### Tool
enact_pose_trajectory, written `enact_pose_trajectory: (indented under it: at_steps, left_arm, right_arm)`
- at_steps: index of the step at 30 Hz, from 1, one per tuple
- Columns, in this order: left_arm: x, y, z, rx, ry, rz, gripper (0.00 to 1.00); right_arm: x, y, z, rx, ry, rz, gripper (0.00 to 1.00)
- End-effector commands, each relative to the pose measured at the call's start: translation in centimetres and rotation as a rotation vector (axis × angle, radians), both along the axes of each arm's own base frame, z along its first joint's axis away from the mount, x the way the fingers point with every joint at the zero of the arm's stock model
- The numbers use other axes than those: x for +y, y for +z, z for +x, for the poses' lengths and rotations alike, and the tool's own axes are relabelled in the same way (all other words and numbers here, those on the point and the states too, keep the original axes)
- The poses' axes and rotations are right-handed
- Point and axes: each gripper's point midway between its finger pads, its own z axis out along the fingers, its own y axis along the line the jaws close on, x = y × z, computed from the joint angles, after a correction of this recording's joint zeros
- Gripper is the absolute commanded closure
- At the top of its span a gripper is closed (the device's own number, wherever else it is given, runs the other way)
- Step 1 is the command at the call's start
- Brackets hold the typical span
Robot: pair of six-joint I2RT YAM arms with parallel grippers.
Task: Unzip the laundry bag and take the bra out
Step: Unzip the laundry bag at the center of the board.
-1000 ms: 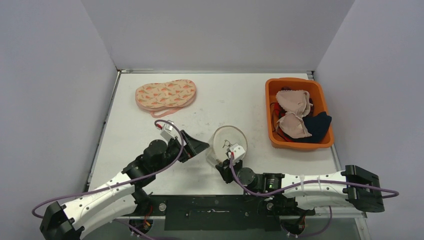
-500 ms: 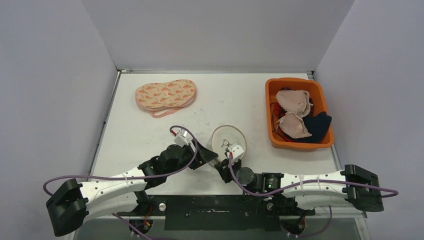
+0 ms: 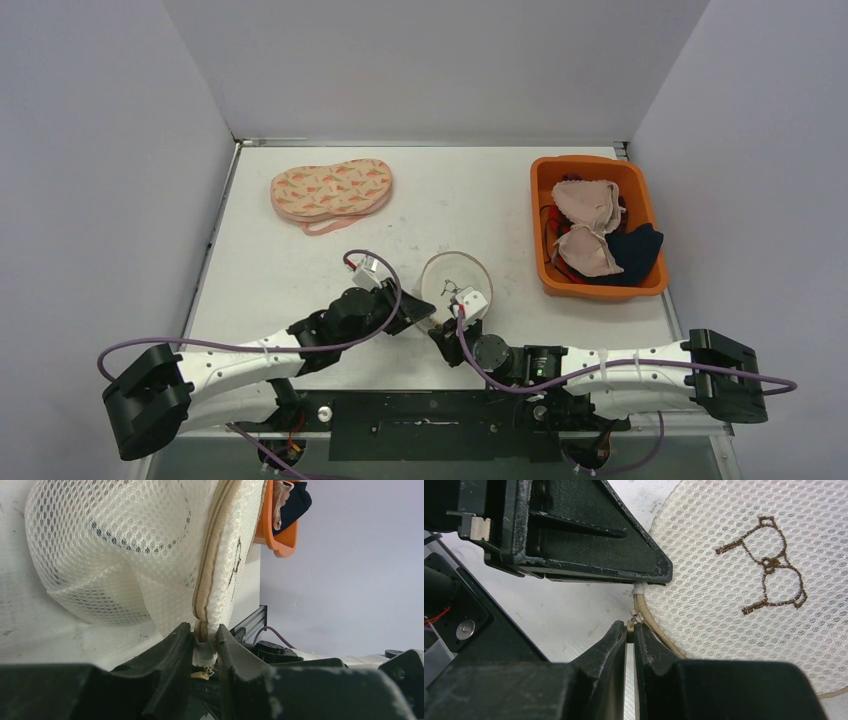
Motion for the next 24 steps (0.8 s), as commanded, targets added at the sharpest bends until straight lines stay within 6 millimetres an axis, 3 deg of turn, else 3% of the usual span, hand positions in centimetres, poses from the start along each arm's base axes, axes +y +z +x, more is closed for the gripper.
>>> enact_pose_trajectory:
  at_steps: [1,5,13,19,24]
  left_arm:
    - [-1.1,2.8,0.8,-0.063,0.001,-0.071,0.81]
    - [-0.9,2.9,0.9,-0.078,0.004,-0.062,1.00]
    - [0.8,3.4,1.4,-0.117,-0.002,-0.029,1.00]
    - [1.2,3.4,1.4,-0.117,-0.070,-0.036,1.00]
    - [1.2,3.9,1.0,-0.140,-0.147,-0.035,1.00]
  right_arm:
    - [1.3,3.0,-0.2,-0.013,0.012,0.086,0.95]
    - [0.7,3.2,0.0,-0.017,-0.004,0.078,0.95]
    - [-1.9,3.0,0.8,-0.048,-0.070,-0.026,0.95]
    - [-4.2,1.8,1.8,-0.053,-0.163,-0.113,0.95]
    - [-5.3,2.0,2.0,-0.056,-0.204,-0.100,0.95]
